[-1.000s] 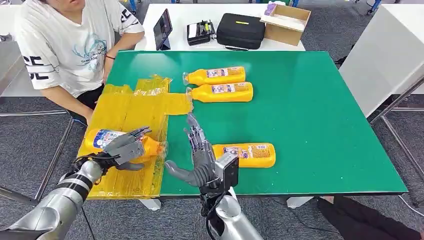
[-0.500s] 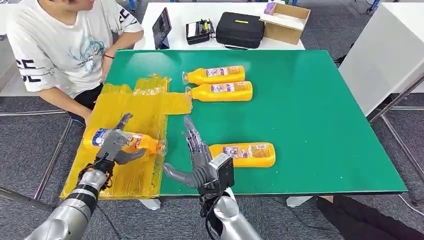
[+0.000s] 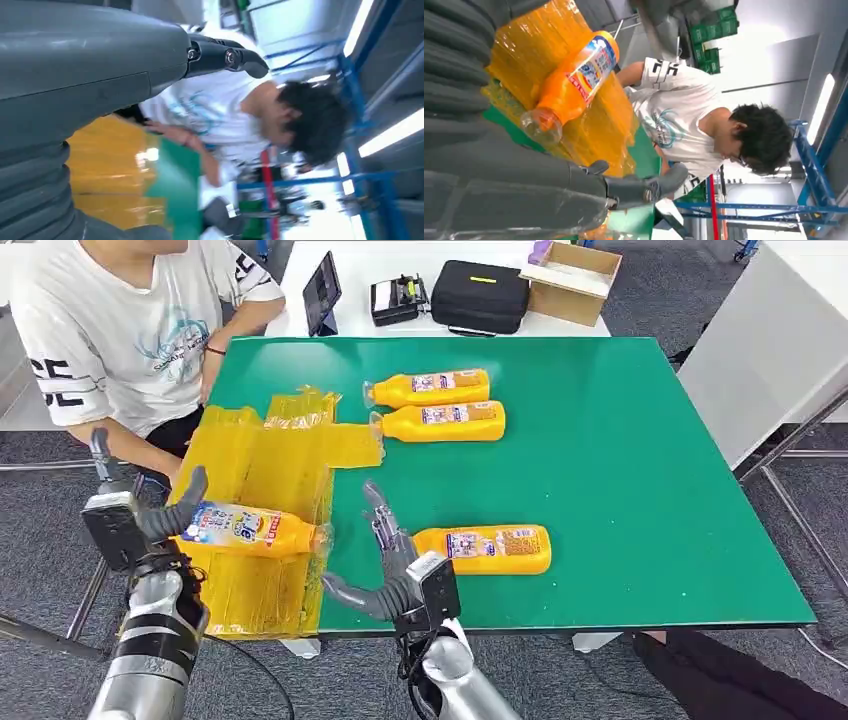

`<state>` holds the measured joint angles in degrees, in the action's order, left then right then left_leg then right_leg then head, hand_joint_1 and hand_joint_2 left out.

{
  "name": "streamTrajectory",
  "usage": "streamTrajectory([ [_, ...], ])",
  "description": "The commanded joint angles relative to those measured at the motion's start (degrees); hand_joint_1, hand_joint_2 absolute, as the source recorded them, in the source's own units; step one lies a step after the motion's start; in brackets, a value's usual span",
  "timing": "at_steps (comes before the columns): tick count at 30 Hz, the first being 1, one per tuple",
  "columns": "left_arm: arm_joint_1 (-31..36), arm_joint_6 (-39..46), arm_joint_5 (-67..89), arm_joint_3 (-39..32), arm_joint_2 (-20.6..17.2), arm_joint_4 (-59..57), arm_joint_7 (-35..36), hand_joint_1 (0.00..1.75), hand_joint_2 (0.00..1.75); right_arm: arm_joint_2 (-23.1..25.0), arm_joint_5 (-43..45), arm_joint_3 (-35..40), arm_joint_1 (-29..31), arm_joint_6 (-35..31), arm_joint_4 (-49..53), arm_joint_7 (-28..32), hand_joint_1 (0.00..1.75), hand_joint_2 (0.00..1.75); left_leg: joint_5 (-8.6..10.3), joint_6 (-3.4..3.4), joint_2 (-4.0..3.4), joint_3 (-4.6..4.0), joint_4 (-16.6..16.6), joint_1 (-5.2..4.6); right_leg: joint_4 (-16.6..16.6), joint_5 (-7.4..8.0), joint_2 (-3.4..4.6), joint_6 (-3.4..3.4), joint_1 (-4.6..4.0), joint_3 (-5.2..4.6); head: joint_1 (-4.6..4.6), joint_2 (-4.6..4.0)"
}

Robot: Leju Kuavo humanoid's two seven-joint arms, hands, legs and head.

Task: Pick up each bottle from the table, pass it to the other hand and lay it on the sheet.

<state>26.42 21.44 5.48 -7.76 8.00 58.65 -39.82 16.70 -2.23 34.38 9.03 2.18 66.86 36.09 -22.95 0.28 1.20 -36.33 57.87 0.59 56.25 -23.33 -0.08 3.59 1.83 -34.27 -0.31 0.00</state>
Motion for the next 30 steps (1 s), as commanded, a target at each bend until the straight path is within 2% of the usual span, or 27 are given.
streamTrajectory([
  [1,-0.9,-6.8,-3.0,2.0,0.9,3.5,0.8,0.0,1.75,-1.5,-0.5,-1.3,-0.5,-1.8,-1.4,0.1,0.0,1.75,-0.04,0.01,0.03,0.17,0.0,0.05,-0.1,-0.05,-0.1,-0.15,-0.08,0.24,0.0,0.0],
  [6,-0.9,-8.0,-4.0,1.8,0.9,3.2,1.1,0.0,1.75,-1.9,-2.1,-1.0,-0.3,-3.1,-1.1,-0.1,0.0,1.75,-0.07,0.0,-0.05,0.14,0.0,0.06,-0.1,-0.05,-0.04,-0.16,-0.09,0.18,0.0,0.0],
  [7,-1.3,-9.2,-4.6,2.1,1.0,2.9,1.9,0.0,1.75,-3.1,-4.7,-0.8,0.4,-5.0,-0.9,-0.4,0.0,1.75,-0.12,0.0,-0.07,0.23,0.0,0.1,-0.1,-0.1,-0.05,-0.23,-0.14,0.29,0.0,0.0],
  [9,-3.1,-11.6,-6.1,2.9,1.6,2.1,3.8,0.0,1.75,-7.9,-16.1,-0.1,3.4,-12.3,-1.6,-4.6,0.0,1.75,-0.04,0.0,-0.02,0.12,0.0,0.04,-0.1,-0.04,-0.06,-0.14,-0.06,0.16,0.0,0.0],
  [11,-6.0,-12.1,-5.9,3.6,1.9,1.8,3.6,0.0,1.75,-11.6,-22.3,-1.3,5.4,-14.2,-3.3,-8.8,0.0,1.75,-0.02,0.05,0.01,0.27,-0.1,-0.01,-0.2,-0.01,-0.08,-0.1,-0.03,0.32,0.0,0.0],
  [12,-8.3,-12.4,-5.7,3.6,2.2,1.7,3.4,0.0,1.75,-14.2,-25.7,-2.0,7.0,-12.2,-4.8,-12.4,0.0,1.75,-0.06,0.06,-0.06,0.36,-0.1,0.03,-0.3,-0.01,-0.04,-0.16,-0.08,0.43,0.0,0.0],
  [13,-9.8,-12.7,-5.7,3.5,2.3,1.4,3.1,0.0,1.75,-16.8,-28.9,-1.7,8.4,-12.2,-5.4,-13.1,0.0,1.75,-0.03,0.06,-0.08,0.33,-0.2,-0.04,-0.2,0.02,0.01,-0.08,0.0,0.37,-0.02,0.0],
  [14,-11.2,-13.2,-5.9,3.0,2.6,1.3,3.0,0.0,1.75,-17.6,-28.3,-4.3,8.8,-12.2,-5.5,-13.1,0.0,1.75,-0.11,0.12,-0.21,0.59,-0.2,0.05,-0.5,0.03,0.06,-0.22,-0.13,0.69,0.0,0.0],
  [15,-12.8,-13.6,-5.7,2.7,2.9,1.0,2.5,0.0,1.75,-20.0,-29.4,-4.7,10.4,-8.8,-5.9,-15.2,0.0,1.75,-0.03,0.1,-0.06,0.34,-0.2,-0.07,-0.3,0.02,-0.01,-0.07,0.04,0.42,0.02,0.0],
  [16,-13.8,-14.2,-5.7,2.6,3.1,0.5,2.8,0.0,1.75,-21.6,-30.8,-5.0,11.2,-8.2,-5.8,-16.7,0.0,1.75,-0.08,0.1,-0.17,0.38,-0.1,-0.01,-0.3,0.03,0.08,-0.12,-0.02,0.46,0.0,0.0],
  [17,-15.1,-14.7,-4.0,3.2,2.8,0.0,2.3,0.0,1.75,-23.9,-32.0,-4.8,12.5,-4.4,-5.9,-18.3,0.0,1.75,-0.06,0.11,-0.12,0.35,-0.1,-0.12,-0.3,0.02,0.02,-0.09,0.08,0.43,0.0,0.0],
  [21,-17.7,-9.8,2.9,4.3,4.4,3.0,-0.2,0.0,1.75,-29.9,-33.6,-2.3,15.5,2.5,-6.5,-20.4,0.0,1.75,-0.07,0.11,-0.02,0.15,0.0,-0.15,-0.3,0.06,-0.04,0.04,0.1,0.28,0.02,0.0],
  [24,-18.6,-10.0,4.6,6.3,5.4,6.1,0.0,0.0,1.75,-30.0,-34.7,0.7,17.6,4.1,-8.8,-21.2,0.0,1.75,-0.13,0.12,-0.02,0.08,0.1,-0.23,-0.2,0.03,-0.07,0.01,0.1,0.25,0.02,0.0],
  [30,-18.4,-9.9,4.8,6.5,5.3,6.1,0.3,0.0,1.75,-29.3,-34.8,1.3,17.8,4.2,-9.2,-21.5,0.0,1.75,-0.18,0.07,-0.16,0.16,0.1,-0.18,-0.2,0.03,0.07,-0.08,0.04,0.3,0.0,0.0],
])
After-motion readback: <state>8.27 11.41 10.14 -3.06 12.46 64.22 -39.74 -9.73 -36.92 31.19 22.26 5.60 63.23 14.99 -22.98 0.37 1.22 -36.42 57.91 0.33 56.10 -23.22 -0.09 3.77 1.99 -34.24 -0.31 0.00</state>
